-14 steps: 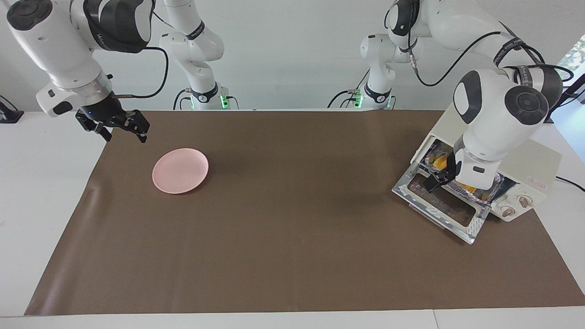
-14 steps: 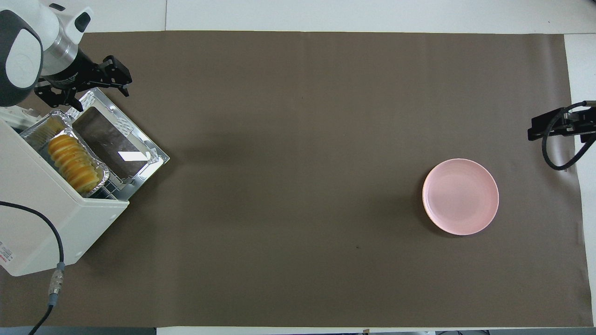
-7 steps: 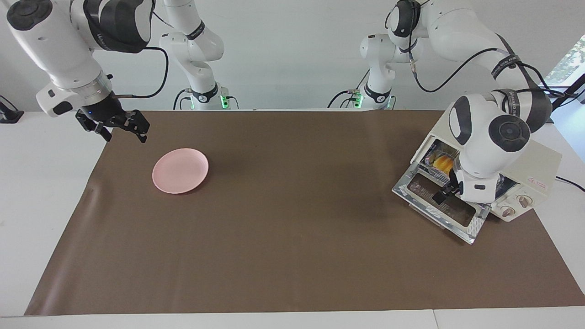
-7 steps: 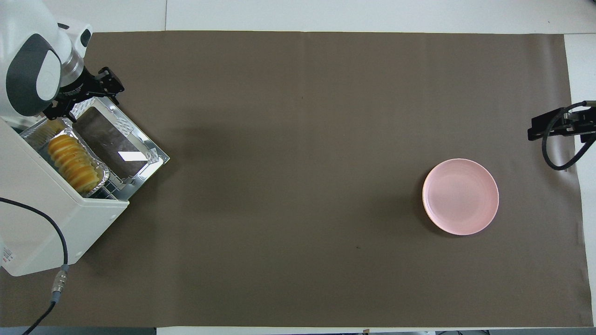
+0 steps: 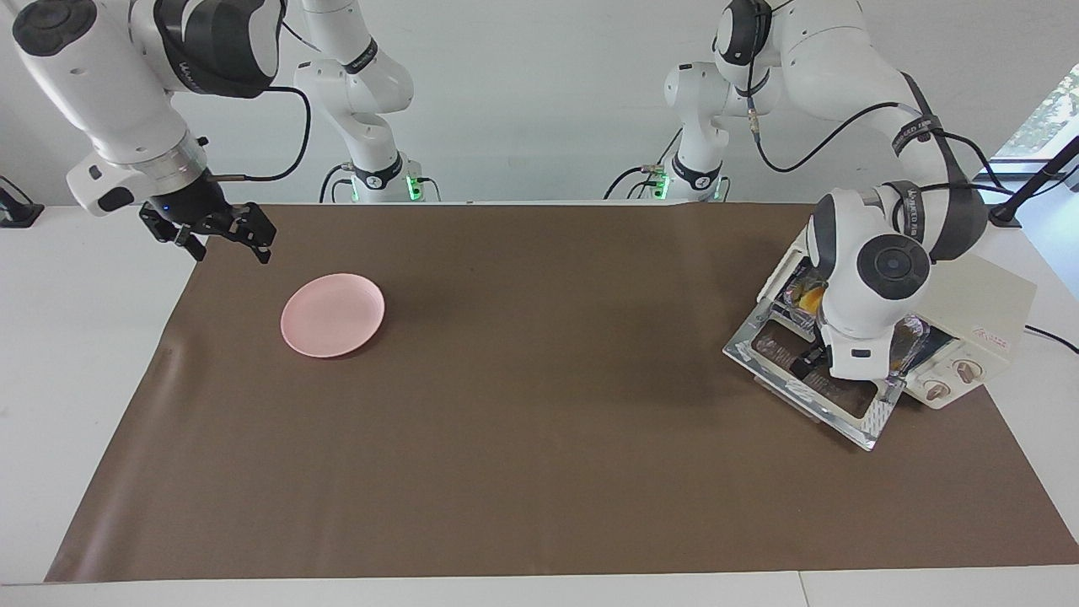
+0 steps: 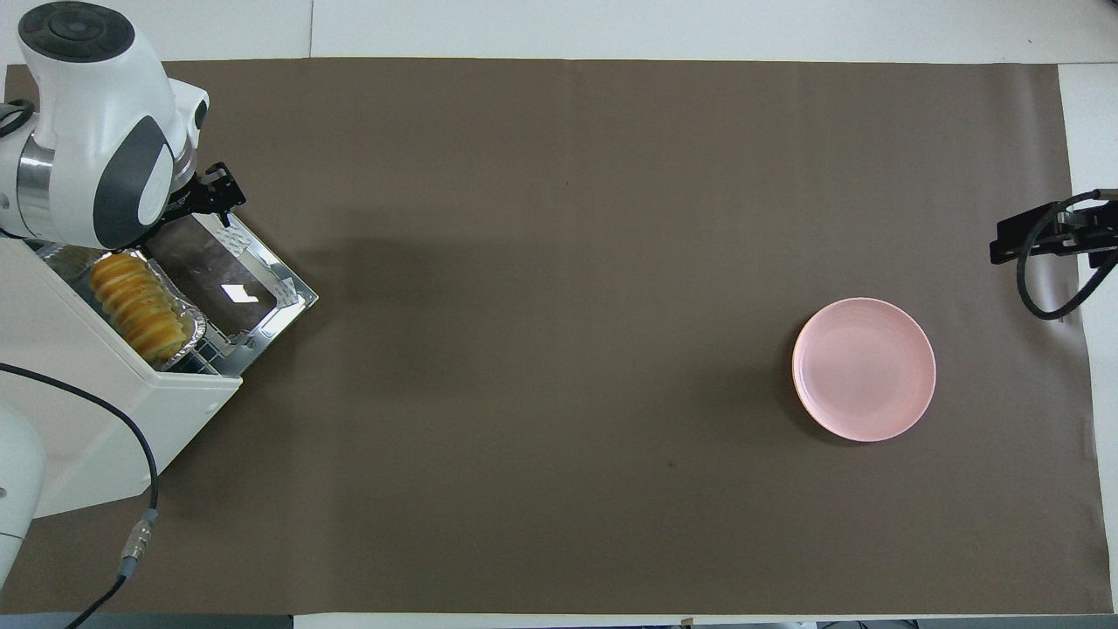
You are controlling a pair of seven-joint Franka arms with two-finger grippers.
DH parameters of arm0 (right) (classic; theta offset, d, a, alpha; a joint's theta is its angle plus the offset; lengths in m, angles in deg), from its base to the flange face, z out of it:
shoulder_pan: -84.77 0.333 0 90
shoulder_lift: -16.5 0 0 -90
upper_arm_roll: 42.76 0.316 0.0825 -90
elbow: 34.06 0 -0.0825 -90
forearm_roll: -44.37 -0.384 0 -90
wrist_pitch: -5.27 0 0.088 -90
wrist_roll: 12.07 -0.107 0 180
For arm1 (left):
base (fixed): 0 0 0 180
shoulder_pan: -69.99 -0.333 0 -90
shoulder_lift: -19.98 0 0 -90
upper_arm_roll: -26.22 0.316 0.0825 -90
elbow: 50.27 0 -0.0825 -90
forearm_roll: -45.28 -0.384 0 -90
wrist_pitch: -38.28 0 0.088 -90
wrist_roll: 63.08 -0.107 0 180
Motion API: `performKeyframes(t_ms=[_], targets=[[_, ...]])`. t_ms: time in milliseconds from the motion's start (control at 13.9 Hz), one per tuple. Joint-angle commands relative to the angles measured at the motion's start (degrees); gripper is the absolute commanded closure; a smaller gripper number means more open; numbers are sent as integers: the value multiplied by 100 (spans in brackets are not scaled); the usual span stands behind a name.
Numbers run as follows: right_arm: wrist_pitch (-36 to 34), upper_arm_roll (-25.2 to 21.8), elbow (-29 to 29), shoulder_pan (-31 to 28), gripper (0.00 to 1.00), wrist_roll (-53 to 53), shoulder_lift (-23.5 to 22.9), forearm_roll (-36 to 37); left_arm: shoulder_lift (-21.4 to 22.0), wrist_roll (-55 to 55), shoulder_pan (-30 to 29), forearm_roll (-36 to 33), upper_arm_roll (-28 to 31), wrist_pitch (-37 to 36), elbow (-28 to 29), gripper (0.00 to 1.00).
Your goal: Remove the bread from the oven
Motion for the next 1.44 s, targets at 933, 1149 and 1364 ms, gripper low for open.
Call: performKeyframes(t_ms=[933, 1149, 1364], targets=[[-50, 17, 100, -46, 0, 91, 99, -22, 395, 830, -134, -263, 76, 709, 995, 0], [-50, 17, 100, -46, 0, 91, 99, -22, 377, 804, -100, -255, 76, 551, 864, 0], [-50, 17, 100, -46, 0, 100, 99, -22, 360, 778, -108, -255, 76, 498, 724, 0]])
